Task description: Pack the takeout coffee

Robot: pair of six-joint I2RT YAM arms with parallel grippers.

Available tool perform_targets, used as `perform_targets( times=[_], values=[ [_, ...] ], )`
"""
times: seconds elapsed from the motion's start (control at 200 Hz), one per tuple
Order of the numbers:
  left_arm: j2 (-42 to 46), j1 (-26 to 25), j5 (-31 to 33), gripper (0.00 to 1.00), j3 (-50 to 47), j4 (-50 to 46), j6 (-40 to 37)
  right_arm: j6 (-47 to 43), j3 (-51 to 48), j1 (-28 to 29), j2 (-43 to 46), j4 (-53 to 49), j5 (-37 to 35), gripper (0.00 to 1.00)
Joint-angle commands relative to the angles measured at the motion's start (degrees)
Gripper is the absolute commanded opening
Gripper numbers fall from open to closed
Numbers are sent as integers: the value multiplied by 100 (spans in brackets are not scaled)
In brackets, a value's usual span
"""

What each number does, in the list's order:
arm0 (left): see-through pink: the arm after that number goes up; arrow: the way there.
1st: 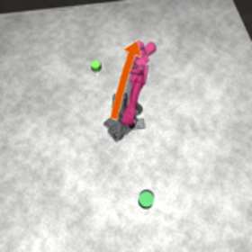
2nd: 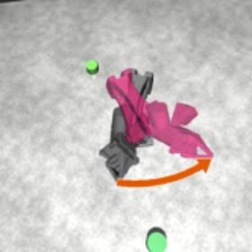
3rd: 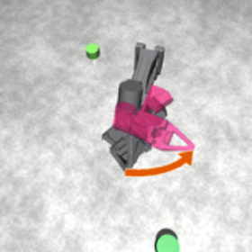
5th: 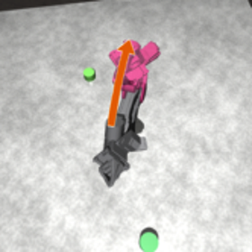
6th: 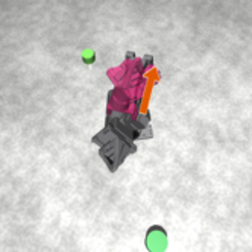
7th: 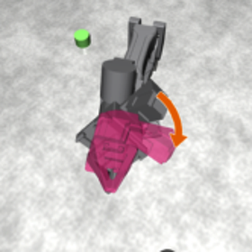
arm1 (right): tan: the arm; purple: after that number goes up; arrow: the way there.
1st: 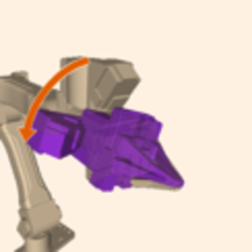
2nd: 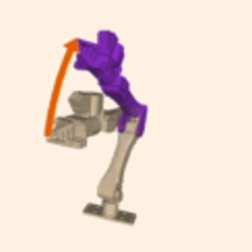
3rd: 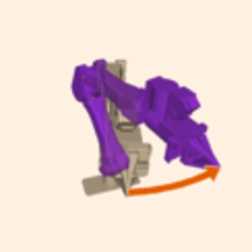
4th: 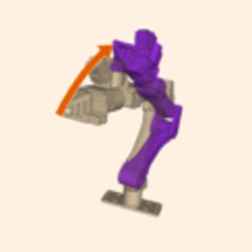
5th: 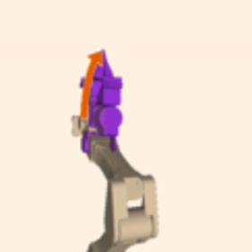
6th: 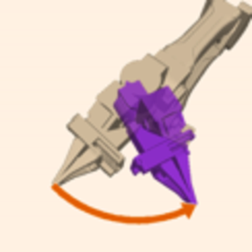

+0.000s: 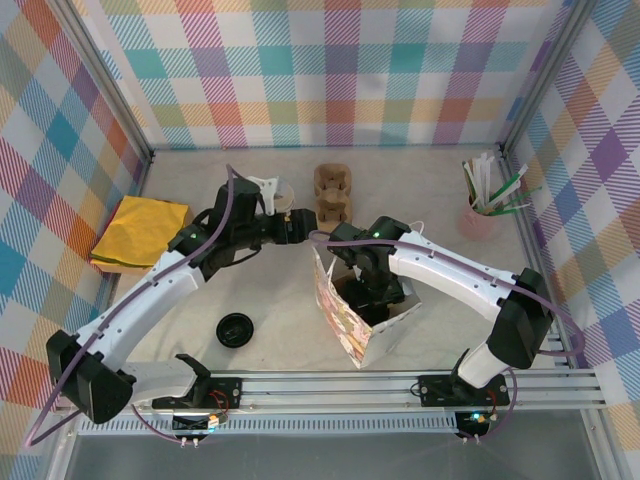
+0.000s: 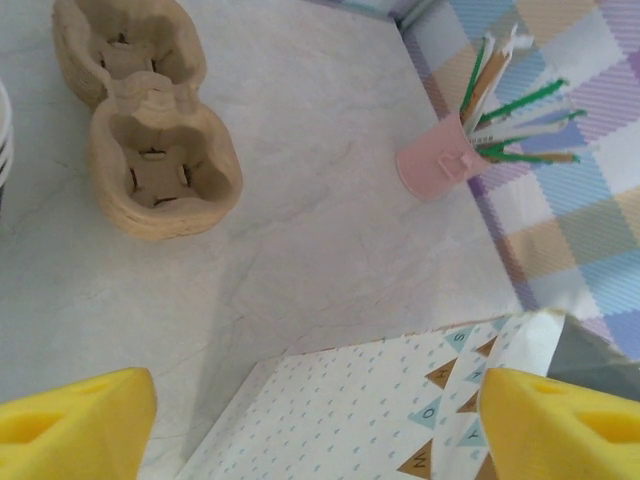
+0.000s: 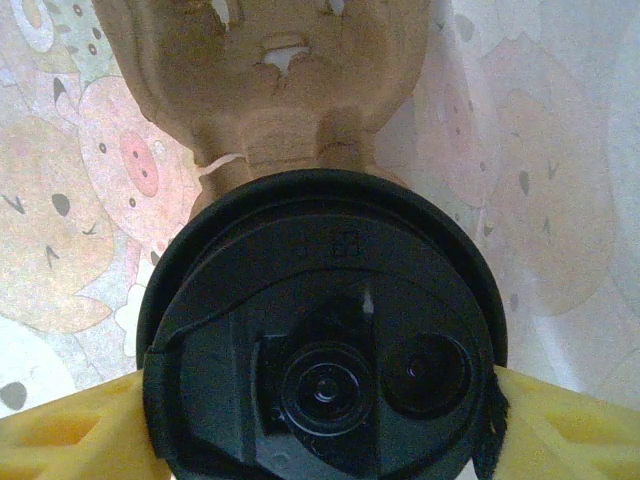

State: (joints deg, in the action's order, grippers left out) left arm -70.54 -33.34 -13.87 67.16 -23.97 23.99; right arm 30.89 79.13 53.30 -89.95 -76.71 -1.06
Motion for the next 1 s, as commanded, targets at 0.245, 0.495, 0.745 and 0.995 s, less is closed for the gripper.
perform_targets(
  times=[0.245,0.495,0.745,0.995],
  values=[
    [246,-20,-412,81,8,-281,-439,-79,241,23,-110,-226,-140,70],
    [396,-21,-366,75,34,-571,-550,-224,384,-91,-206,-165,-166,70],
    [384,-31,-1218,71,27,-556,-732,-263,419,-118,-176,-156,-140,70],
    [55,-251,-1408,68,143,-487,-884,-259,343,-118,-129,-125,-115,70]
  ],
)
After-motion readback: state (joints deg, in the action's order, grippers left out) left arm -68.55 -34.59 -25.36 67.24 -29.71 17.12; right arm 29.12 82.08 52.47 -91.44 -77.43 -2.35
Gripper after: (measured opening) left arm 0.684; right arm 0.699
